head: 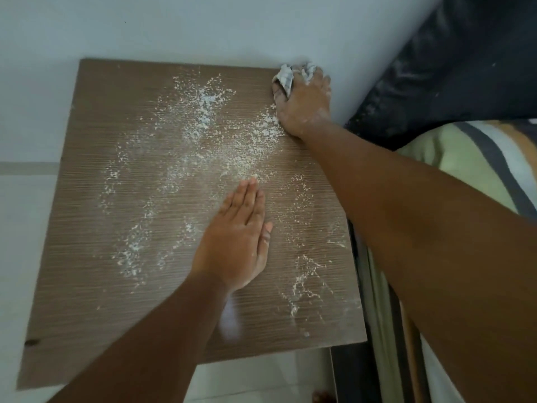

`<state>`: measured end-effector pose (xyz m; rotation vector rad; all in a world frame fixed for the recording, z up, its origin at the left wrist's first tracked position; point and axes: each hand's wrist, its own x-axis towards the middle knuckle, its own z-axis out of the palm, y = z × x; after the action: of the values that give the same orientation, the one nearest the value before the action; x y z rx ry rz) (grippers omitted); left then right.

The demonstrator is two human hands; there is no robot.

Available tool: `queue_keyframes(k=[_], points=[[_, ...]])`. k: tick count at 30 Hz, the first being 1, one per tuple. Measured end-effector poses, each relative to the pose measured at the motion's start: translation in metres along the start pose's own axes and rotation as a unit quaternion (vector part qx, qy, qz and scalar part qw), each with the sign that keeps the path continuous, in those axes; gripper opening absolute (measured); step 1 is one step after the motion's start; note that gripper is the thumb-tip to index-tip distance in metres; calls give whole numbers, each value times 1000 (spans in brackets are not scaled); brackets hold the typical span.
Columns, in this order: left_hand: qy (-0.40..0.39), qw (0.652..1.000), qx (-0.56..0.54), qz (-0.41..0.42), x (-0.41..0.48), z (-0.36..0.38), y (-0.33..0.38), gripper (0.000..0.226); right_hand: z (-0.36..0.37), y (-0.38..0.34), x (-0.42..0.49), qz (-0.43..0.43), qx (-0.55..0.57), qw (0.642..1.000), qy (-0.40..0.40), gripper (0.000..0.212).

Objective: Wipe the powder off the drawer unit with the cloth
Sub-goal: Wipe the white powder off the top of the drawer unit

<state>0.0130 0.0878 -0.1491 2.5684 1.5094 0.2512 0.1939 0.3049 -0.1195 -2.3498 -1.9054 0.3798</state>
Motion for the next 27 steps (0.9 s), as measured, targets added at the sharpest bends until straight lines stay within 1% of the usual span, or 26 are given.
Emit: queue_keyframes(k=[5, 8, 13, 19, 27], points=[[-2, 1000, 5, -4, -2, -2, 1, 59, -3, 20, -26, -61, 28, 998, -7, 68], [-5, 1000, 3, -7, -2, -3, 2, 62, 1, 31, -58, -93, 26, 995, 4, 66], [-13, 1000, -4, -14, -3, -8, 5, 62, 9, 51, -112, -137, 30, 990, -4, 66], [-22, 999, -13, -22, -5, -14, 9, 57, 18, 73, -181, -190, 58, 980, -26, 65], [-26, 999, -21, -29, -5, -16, 9, 57, 21, 102, -267, -281, 60, 955, -70, 70]])
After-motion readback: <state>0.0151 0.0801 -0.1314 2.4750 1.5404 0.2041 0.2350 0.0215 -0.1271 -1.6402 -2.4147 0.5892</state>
